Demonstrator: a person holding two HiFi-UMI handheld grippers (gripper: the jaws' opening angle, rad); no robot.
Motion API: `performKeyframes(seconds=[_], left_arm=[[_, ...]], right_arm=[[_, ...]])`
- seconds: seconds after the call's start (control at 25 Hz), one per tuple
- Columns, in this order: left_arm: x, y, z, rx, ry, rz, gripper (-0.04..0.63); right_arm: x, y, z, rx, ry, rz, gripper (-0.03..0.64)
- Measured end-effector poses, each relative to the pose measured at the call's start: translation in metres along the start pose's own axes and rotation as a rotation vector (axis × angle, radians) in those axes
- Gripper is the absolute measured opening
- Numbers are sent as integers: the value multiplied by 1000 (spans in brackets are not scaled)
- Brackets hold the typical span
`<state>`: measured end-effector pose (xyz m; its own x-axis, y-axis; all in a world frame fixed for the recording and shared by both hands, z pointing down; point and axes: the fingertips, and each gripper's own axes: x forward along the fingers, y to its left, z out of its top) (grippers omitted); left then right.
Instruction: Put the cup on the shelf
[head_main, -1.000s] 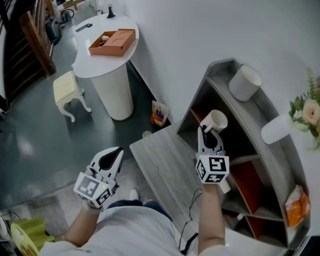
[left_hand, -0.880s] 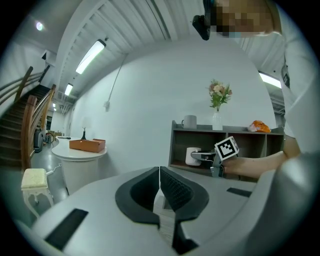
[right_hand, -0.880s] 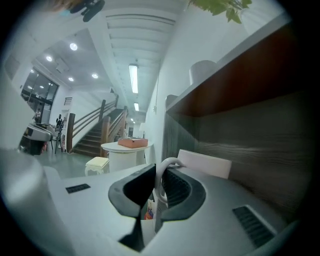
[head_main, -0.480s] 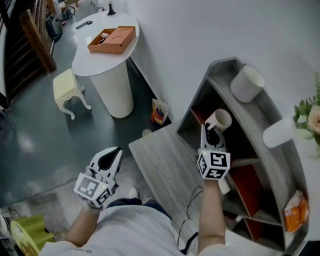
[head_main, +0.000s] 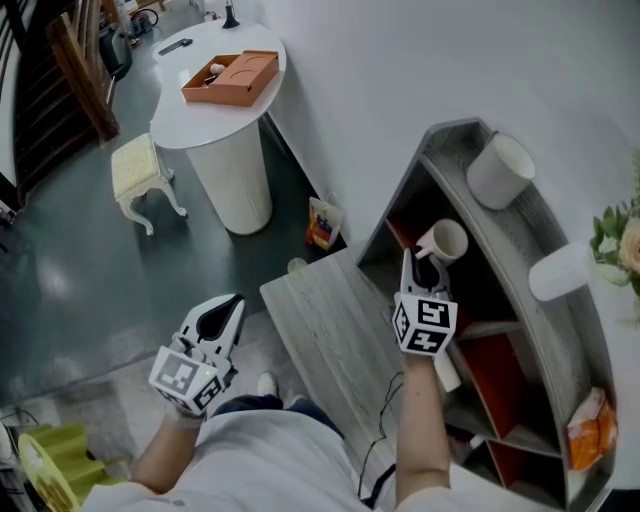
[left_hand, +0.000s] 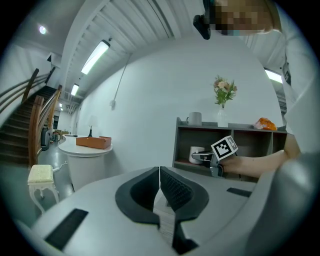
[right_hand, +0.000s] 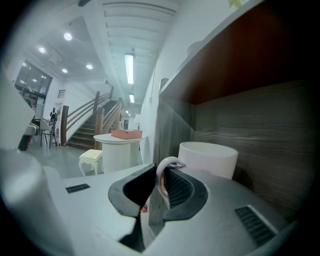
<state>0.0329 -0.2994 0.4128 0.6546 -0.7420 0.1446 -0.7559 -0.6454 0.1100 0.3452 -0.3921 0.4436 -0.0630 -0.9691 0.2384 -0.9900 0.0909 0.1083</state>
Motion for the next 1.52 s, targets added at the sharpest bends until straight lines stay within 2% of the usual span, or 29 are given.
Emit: performKeyframes(seconds=[0.2,0.44,0.84,1.0,1.2,1.52], left_arm=[[-1,1,0,-7,-6,-1,18],[-6,4,-1,-14,-11,3,18],[-13,5,-1,-17,-19,-15,18],[-20,5,3,-12,-30,-13,18],[-36,14,6,-13,-45,19,18],[-75,31,4,-23,-63,115,18]], right_arm=[[4,-2,0,-11,-1,-21,45],[3,1,-1,9,7,-20,94],[-30,0,-7,65,-14,-71,94],[-47,12,-7,86,-35,-92,94],[-58,61,1,113,-73,1,92],[-62,161,18,99,-113,230,80]])
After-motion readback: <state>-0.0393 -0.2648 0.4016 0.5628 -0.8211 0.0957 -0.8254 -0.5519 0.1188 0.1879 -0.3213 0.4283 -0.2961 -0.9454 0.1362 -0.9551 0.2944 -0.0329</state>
